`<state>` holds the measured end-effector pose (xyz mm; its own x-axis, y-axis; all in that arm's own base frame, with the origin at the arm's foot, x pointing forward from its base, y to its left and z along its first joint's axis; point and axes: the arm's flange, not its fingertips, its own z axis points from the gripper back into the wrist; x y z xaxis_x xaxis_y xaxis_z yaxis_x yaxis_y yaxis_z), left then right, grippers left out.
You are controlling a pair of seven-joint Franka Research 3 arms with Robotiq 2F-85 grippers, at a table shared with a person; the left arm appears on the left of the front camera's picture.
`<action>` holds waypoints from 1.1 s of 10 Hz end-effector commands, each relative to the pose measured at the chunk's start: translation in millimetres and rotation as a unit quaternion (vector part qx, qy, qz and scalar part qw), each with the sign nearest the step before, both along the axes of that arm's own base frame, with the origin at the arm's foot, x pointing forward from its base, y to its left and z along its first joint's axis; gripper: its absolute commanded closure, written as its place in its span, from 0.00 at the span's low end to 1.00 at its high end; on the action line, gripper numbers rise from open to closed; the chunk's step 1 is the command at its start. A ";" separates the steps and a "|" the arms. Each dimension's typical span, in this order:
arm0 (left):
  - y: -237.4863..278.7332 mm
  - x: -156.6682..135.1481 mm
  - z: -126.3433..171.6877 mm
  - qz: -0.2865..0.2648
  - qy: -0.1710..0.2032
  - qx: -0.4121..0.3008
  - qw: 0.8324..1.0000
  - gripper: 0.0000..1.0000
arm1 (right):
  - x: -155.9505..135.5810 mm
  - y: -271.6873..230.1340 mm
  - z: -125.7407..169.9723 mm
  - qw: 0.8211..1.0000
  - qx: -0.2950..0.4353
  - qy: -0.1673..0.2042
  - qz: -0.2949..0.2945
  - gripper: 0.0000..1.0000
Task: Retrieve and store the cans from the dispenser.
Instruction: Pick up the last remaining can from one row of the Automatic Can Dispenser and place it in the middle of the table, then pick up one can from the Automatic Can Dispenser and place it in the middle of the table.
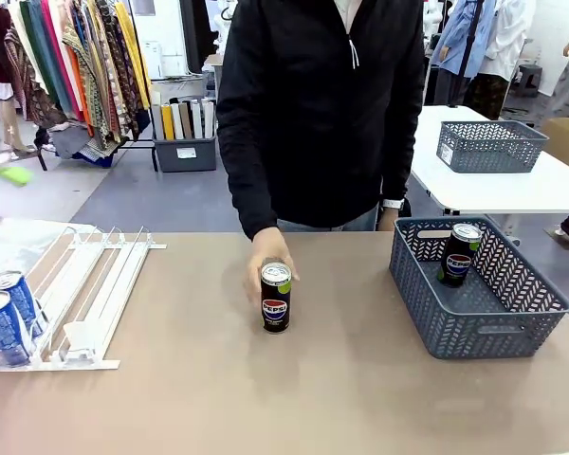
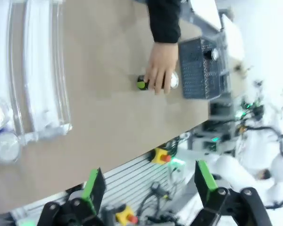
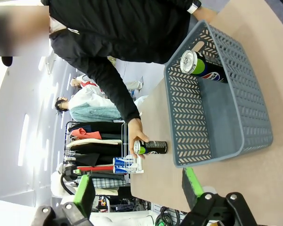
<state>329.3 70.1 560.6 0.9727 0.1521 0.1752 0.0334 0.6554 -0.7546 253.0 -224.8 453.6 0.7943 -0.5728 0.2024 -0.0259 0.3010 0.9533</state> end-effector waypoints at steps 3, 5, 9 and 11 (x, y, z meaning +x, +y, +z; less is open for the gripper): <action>63.0 -28.1 -66.0 0.065 0.010 -0.133 0.989 0.00 | -0.1 0.6 3.6 1.000 0.008 -0.005 -0.001 0.00; 72.0 -34.4 -60.0 0.075 0.027 -0.105 0.991 0.00 | -0.1 0.6 3.6 1.000 0.008 -0.005 -0.001 0.00; 72.0 -34.4 -60.0 0.075 0.027 -0.105 0.991 0.00 | -0.1 0.6 3.6 1.000 0.008 -0.005 -0.001 0.00; 72.0 -34.4 -60.0 0.075 0.027 -0.105 0.991 0.00 | -0.1 0.6 3.6 1.000 0.008 -0.005 -0.001 0.00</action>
